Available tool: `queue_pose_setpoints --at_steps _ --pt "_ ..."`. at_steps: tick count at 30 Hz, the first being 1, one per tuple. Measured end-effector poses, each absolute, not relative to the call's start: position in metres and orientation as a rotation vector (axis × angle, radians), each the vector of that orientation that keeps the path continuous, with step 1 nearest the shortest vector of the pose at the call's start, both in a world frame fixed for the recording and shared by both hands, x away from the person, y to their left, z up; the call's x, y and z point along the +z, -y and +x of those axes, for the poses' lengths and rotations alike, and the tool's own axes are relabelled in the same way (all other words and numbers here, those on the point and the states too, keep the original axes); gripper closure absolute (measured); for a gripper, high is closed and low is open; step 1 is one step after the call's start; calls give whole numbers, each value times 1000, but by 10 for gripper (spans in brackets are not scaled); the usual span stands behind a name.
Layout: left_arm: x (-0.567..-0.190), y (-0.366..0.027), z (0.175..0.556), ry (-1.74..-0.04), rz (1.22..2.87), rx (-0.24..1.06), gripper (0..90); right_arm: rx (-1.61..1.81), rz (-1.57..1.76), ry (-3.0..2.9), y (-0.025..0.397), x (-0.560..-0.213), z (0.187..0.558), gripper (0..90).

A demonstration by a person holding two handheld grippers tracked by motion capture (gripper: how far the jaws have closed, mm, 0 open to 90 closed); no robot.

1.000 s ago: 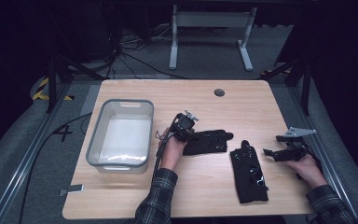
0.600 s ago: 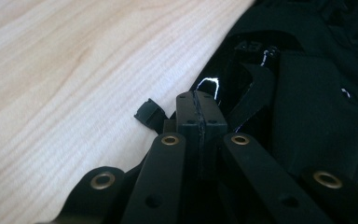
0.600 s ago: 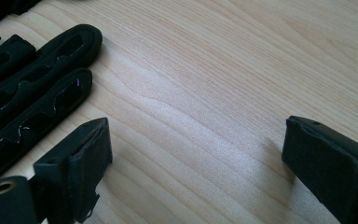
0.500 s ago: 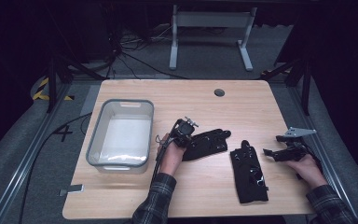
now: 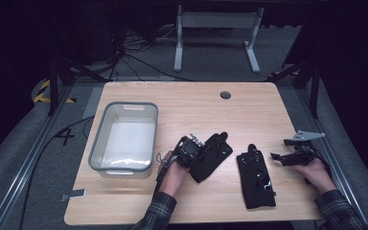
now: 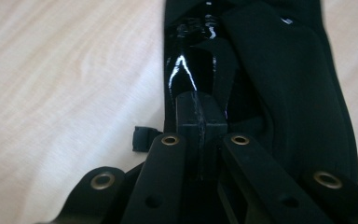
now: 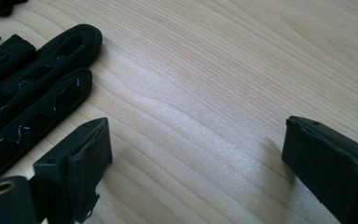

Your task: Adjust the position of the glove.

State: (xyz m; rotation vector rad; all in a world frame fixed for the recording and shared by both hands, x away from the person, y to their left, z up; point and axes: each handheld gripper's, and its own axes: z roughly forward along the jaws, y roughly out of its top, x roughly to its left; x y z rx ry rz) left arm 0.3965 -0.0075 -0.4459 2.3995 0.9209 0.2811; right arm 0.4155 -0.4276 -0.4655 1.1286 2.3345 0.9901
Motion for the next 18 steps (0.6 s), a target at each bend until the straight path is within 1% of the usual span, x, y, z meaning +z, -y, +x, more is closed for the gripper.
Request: queue_pose_setpoints --at_steps 6,15,18 --pt "-447 8 375 -866 2397 217 899 990 1128 -2335 428 -465 416 85" --pt "-449 16 353 -793 2398 180 899 989 1128 -2336 428 -465 416 85" --pt "-450 20 343 -752 2399 137 899 989 1128 -2336 428 -465 416 85"
